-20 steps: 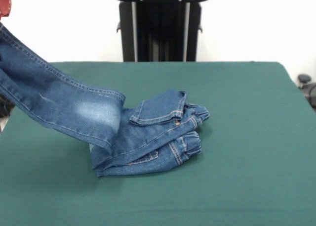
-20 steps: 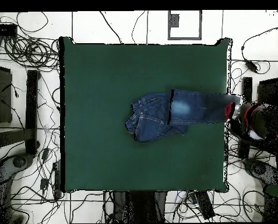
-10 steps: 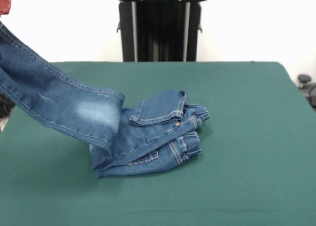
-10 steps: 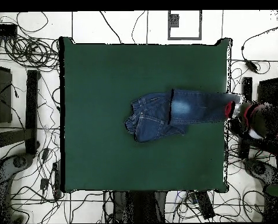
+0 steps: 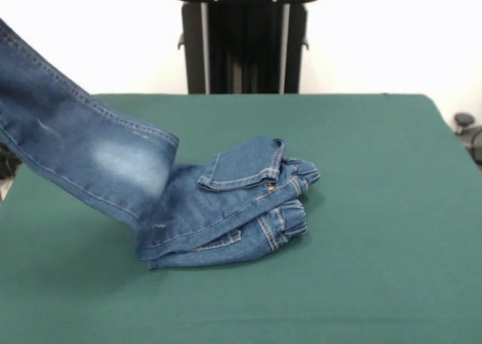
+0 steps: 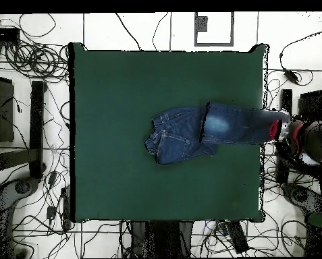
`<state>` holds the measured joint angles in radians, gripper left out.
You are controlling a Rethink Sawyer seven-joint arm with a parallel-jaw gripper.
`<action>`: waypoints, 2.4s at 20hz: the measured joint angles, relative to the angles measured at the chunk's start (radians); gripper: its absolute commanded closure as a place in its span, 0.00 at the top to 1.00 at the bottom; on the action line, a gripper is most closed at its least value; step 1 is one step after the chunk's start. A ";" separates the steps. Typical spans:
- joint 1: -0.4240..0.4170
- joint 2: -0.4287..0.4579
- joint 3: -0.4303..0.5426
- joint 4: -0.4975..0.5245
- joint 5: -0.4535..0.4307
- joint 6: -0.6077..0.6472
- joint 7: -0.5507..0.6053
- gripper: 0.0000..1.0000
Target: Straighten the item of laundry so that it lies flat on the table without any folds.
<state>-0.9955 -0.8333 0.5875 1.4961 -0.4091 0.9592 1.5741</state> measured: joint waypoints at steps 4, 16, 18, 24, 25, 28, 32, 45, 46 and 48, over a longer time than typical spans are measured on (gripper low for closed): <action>0.000 -0.024 0.003 -0.013 0.000 0.043 0.000 0.00; 0.000 -0.051 0.033 -0.068 0.000 0.116 0.000 0.00; -0.001 -0.051 0.036 -0.070 0.000 0.116 0.000 0.00; -0.007 -0.048 0.044 -0.070 0.000 0.116 0.000 0.00; -0.008 -0.046 0.045 -0.070 -0.001 0.116 0.000 0.00; -0.008 -0.043 0.049 -0.071 -0.004 0.116 0.000 0.00; -0.007 -0.038 0.059 -0.081 -0.016 0.130 -0.027 0.00; 0.031 0.040 0.105 -0.232 -0.068 0.299 -0.298 0.00; 0.033 0.043 0.106 -0.239 -0.068 0.306 -0.312 0.00; 0.038 0.054 0.109 -0.259 -0.070 0.321 -0.347 0.00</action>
<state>-0.9570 -0.7795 0.6967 1.2375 -0.4793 1.2805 1.2274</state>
